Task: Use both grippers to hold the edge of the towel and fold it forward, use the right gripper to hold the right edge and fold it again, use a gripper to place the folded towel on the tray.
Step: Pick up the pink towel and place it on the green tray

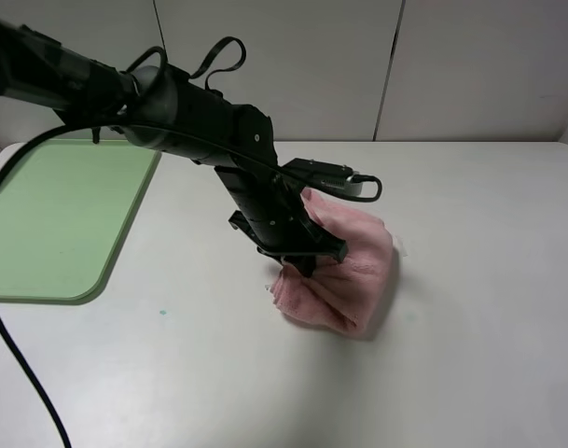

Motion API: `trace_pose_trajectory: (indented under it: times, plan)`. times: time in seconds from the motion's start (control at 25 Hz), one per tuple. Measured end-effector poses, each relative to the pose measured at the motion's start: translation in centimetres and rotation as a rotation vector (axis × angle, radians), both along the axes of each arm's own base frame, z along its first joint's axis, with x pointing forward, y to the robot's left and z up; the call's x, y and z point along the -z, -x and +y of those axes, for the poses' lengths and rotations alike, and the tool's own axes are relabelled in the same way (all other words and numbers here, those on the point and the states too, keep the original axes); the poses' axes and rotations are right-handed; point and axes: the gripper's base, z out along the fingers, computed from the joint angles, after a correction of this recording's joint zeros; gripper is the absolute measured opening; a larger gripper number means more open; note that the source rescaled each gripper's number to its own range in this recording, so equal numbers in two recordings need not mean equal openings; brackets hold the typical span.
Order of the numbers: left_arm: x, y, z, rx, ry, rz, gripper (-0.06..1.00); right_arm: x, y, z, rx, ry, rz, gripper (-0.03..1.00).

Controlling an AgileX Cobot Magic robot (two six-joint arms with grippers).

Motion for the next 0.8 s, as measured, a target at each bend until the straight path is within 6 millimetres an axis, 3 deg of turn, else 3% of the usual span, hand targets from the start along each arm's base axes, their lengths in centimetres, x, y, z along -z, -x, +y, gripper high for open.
trace_pose_trajectory:
  times: [0.28, 0.8]
  plan:
    - [-1.4, -1.2, 3.2, -0.062, -0.009, -0.013, 0.22, 0.0, 0.0, 0.0, 0.001, 0.001, 0.0, 1.0]
    - [-2.6, -2.0, 11.0, -0.211, -0.055, -0.008, 0.22, 0.0, 0.0, 0.0, 0.0, 0.0, -0.001, 1.0]
